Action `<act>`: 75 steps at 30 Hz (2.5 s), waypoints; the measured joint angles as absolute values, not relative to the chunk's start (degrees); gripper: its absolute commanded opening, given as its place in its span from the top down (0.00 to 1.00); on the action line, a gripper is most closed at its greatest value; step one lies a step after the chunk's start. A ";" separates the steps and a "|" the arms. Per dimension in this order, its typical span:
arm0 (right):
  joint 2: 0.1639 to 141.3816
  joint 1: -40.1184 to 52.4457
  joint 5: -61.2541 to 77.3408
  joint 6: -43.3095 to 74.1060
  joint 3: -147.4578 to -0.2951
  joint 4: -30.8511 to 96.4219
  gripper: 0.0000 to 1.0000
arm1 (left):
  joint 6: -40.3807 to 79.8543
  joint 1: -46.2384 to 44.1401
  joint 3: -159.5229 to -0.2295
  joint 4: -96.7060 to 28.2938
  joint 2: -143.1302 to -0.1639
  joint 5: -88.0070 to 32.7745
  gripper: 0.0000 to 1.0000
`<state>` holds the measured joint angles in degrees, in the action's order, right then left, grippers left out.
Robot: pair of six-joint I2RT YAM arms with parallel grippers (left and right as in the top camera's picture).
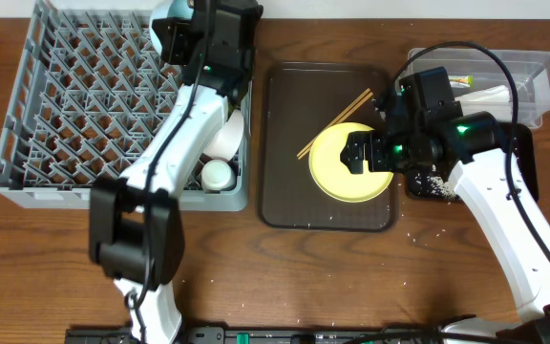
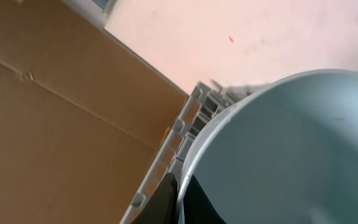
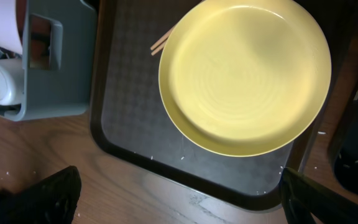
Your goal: Sort waste into correct bins and load items into the dishwasher
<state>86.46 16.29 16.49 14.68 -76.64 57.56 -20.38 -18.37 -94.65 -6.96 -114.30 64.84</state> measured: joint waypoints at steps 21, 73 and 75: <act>86.46 16.29 16.47 14.68 -76.64 57.56 0.01 | -24.47 -19.84 -94.65 -3.81 -124.42 67.40 0.92; 86.46 16.29 16.47 14.68 -76.64 57.52 0.01 | -1.72 -29.08 -95.07 -23.68 -116.33 44.64 0.27; 86.46 16.29 16.47 14.68 -76.64 57.54 0.01 | 3.79 -27.20 -95.07 -26.68 -109.80 37.34 0.45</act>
